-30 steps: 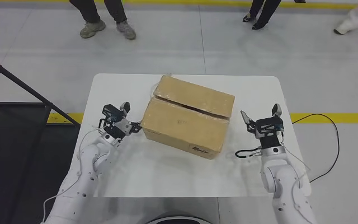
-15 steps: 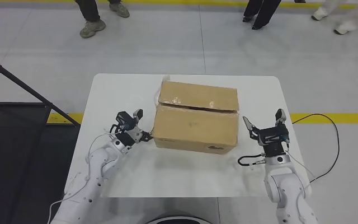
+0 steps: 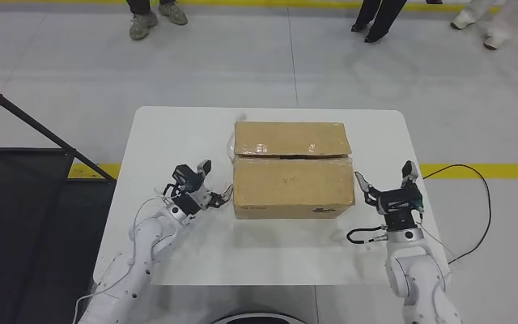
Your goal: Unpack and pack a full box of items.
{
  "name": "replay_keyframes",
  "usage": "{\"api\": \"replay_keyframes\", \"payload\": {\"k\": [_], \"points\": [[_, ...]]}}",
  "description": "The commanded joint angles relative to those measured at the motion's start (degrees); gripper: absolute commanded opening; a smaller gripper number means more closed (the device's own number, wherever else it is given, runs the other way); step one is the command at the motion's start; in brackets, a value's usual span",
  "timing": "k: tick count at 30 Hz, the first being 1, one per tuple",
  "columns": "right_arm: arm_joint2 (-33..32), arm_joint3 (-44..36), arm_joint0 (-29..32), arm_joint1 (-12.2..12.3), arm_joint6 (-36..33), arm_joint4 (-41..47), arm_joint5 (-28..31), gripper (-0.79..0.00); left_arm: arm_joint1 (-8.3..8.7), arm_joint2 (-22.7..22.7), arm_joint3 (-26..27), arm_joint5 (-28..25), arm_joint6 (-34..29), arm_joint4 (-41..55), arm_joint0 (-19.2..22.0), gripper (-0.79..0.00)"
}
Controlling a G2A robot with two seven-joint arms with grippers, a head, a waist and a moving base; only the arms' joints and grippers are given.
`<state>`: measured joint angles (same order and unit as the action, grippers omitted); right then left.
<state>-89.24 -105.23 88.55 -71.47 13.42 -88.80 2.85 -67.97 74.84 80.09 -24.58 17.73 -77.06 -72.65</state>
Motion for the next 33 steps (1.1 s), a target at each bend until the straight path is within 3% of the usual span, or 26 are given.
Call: {"api": "replay_keyframes", "payload": {"k": [1,5,9,22,33], "points": [[-0.25,-0.13,0.16,0.01,0.09,0.12,0.07,0.000,0.06,1.45,0.08,2.20,-0.44,1.07,0.20,0.000],[-0.85,-0.63,0.62,0.03,0.33,0.43,0.04,0.000,0.08,3.07,-0.12,6.86,-2.95,0.17,2.26,0.000],[-1.62,-0.89,1.18,0.07,0.70,0.77,0.13,0.000,-0.26,2.14,-3.00,10.01,-5.78,-1.88,7.05,0.000],[-5.43,0.84,3.20,0.15,2.16,3.92,-0.08,0.000,-3.28,-9.66,-21.09,14.31,-8.12,-12.40,24.03,0.000],[-6.89,2.05,3.23,0.18,2.28,5.10,0.41,0.000,-6.91,-16.20,-32.43,19.21,-3.22,-11.01,31.32,0.000]]}}
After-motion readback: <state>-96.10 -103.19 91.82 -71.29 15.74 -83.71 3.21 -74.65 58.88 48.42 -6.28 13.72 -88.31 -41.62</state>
